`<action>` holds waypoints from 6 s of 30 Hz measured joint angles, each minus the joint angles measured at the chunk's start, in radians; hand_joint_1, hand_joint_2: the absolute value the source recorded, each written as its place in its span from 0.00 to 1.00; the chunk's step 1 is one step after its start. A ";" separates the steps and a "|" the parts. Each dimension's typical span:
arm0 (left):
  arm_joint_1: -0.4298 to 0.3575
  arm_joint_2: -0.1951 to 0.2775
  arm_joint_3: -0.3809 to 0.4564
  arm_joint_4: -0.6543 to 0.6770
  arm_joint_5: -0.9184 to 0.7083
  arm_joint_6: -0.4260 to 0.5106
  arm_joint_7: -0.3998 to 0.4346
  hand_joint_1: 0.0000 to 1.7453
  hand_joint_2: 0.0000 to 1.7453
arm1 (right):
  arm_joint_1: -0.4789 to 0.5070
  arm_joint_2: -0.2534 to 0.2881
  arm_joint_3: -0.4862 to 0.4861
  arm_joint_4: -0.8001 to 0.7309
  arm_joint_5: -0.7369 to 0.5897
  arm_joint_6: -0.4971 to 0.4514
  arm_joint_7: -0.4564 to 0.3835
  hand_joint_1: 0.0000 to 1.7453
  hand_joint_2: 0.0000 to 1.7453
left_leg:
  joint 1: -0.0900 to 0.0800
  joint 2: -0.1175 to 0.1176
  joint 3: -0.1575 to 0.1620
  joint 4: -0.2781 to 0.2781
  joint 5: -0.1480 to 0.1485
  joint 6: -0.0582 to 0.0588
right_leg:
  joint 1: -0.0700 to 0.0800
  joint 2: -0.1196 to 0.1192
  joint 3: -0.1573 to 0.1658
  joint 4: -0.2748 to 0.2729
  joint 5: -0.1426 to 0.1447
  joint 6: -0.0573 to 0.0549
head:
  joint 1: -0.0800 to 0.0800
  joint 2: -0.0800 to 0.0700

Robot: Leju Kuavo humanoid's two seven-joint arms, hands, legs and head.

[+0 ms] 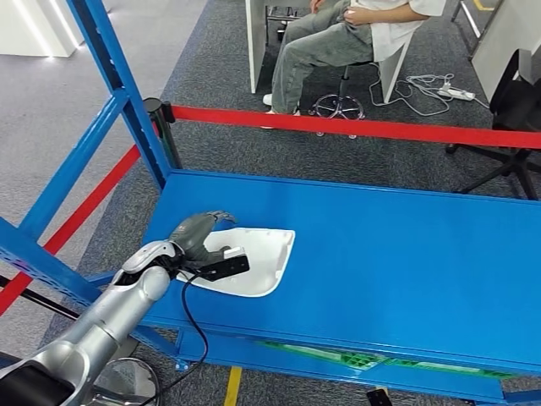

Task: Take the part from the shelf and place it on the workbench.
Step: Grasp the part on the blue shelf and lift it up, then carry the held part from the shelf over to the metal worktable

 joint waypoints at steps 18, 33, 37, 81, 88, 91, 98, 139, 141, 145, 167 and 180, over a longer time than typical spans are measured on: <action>0.006 -0.002 0.047 0.001 -0.019 -0.006 -0.005 1.00 1.00 | -0.002 0.000 -0.004 0.000 0.007 -0.005 0.001 0.00 1.00 | 0.000 0.000 -0.022 0.044 0.009 -0.023 | 0.000 0.005 0.090 -0.154 0.039 -0.034 | -0.010 0.000; 0.014 -0.016 0.099 -0.004 -0.036 0.022 -0.014 1.00 1.00 | -0.002 0.000 -0.005 0.000 0.018 -0.011 0.003 0.00 1.00 | 0.000 -0.001 -0.003 0.004 -0.002 -0.006 | 0.003 0.002 0.046 -0.095 0.036 -0.005 | -0.004 0.000; 0.021 -0.047 0.146 -0.034 0.017 0.091 -0.081 1.00 1.00 | -0.001 0.000 -0.006 0.000 0.019 -0.011 0.004 0.00 1.00 | -0.004 -0.002 -0.012 0.013 -0.002 -0.019 | 0.004 0.004 0.078 -0.154 0.045 -0.019 | -0.006 0.000; 0.184 -0.157 0.283 -0.863 0.441 0.184 -0.268 1.00 1.00 | -0.002 0.002 -0.033 0.000 0.042 -0.020 0.010 0.00 1.00 | 0.006 -0.001 -0.002 0.026 -0.010 -0.027 | 0.005 0.003 0.094 -0.162 0.042 -0.025 | -0.009 0.000; 0.197 -0.161 0.267 -0.888 0.532 0.098 -0.282 1.00 1.00 | -0.003 0.002 -0.032 0.000 0.050 -0.012 0.012 0.00 1.00 | 0.010 0.000 0.004 0.003 -0.007 0.001 | 0.004 0.000 0.001 0.023 -0.061 0.004 | -0.001 0.000; 0.212 -0.165 0.249 -0.894 0.604 0.057 -0.276 1.00 1.00 | -0.002 0.002 -0.032 0.000 0.049 -0.012 0.014 0.00 1.00 | 0.006 0.000 0.005 0.003 -0.008 0.003 | 0.004 0.000 -0.048 0.120 -0.074 0.006 | 0.000 0.000; 0.257 -0.185 0.194 -0.914 0.732 0.020 -0.241 1.00 1.00 | -0.002 0.002 -0.033 0.000 0.035 -0.027 0.016 0.00 1.00 | -0.002 -0.003 0.004 0.012 -0.013 -0.015 | 0.007 0.003 0.092 -0.161 0.042 -0.012 | -0.001 0.000; 0.348 -0.153 0.050 -1.014 0.630 0.042 -0.318 1.00 1.00 | -0.002 0.006 -0.059 0.000 0.035 -0.027 0.013 0.00 1.00 | 0.002 0.001 -0.043 0.175 -0.078 -0.030 | 0.006 -0.003 0.095 -0.161 0.044 -0.040 | -0.011 0.000; 0.347 -0.152 0.047 -1.018 0.629 0.042 -0.320 1.00 1.00 | -0.003 0.007 -0.059 0.000 0.035 -0.027 0.013 0.00 1.00 | -0.003 0.001 0.023 0.056 -0.040 -0.013 | 0.011 -0.003 0.091 -0.159 0.048 -0.035 | -0.010 0.000; 0.349 -0.152 0.039 -1.024 0.628 0.042 -0.322 1.00 1.00 | -0.004 0.009 -0.059 0.000 0.035 -0.027 0.013 0.00 1.00 | -0.005 0.001 0.034 0.005 -0.031 0.000 | 0.011 -0.006 0.077 -0.159 0.057 -0.014 | -0.009 0.000; 0.360 -0.144 0.011 -1.026 0.621 0.010 -0.325 1.00 1.00 | -0.005 0.009 -0.060 0.000 0.037 -0.026 0.016 0.00 1.00 | 0.004 0.005 -0.106 0.281 -0.148 -0.046 | 0.005 -0.007 0.100 -0.173 0.049 -0.046 | -0.010 0.000; 0.363 -0.140 0.006 -1.027 0.617 0.005 -0.334 1.00 1.00 | -0.005 0.011 -0.061 0.000 0.038 -0.026 0.016 0.00 1.00 | 0.002 0.008 0.039 -0.025 -0.010 0.010 | 0.007 -0.005 -0.007 0.018 -0.052 0.007 | 0.000 0.000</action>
